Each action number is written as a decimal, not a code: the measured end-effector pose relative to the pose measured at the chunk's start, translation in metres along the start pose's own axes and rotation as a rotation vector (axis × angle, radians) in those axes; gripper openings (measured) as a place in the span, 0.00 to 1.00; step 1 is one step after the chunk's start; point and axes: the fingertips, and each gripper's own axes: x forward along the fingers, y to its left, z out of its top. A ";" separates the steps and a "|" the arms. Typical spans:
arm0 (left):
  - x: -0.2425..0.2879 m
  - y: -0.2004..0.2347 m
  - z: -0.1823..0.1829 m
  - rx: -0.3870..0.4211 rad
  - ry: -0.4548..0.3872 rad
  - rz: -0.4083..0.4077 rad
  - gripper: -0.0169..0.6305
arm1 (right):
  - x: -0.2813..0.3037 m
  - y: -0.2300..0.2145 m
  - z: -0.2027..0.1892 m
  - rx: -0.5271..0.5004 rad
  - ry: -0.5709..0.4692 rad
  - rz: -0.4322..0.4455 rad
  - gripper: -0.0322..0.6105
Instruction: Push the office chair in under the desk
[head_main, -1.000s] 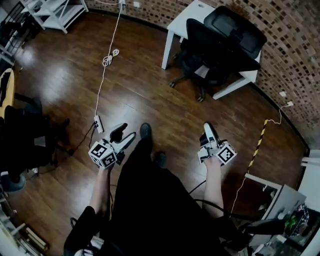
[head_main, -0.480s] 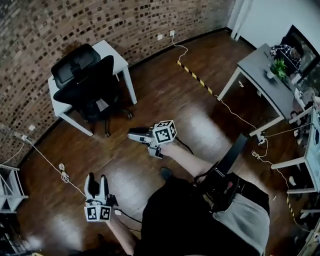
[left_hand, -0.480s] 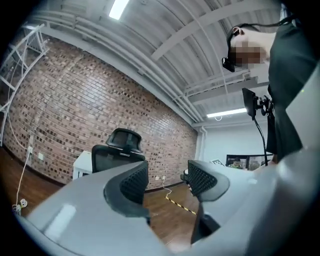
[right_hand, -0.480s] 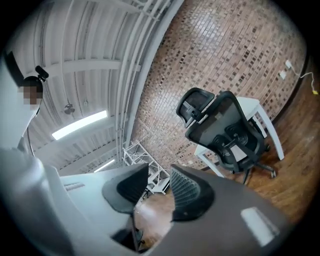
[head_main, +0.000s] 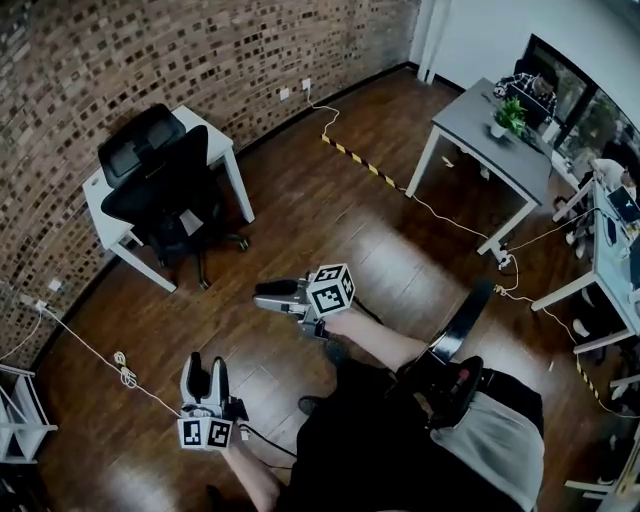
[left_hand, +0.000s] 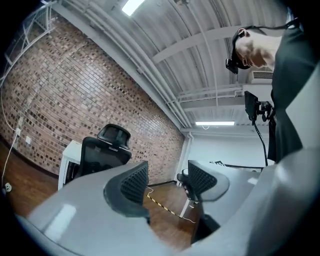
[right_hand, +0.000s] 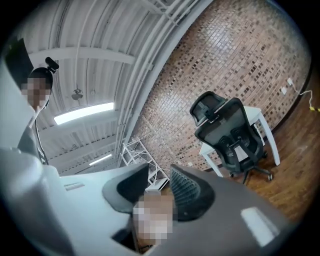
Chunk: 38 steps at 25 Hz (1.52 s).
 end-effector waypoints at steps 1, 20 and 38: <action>-0.005 -0.003 0.003 -0.006 -0.004 0.006 0.55 | -0.001 0.011 0.004 -0.018 -0.001 0.009 0.24; 0.066 -0.132 0.037 0.176 0.001 -0.098 0.58 | -0.119 0.110 0.147 -0.426 -0.262 0.113 0.05; 0.117 -0.218 0.056 0.305 0.036 -0.064 0.61 | -0.169 0.128 0.186 -0.414 -0.353 0.232 0.05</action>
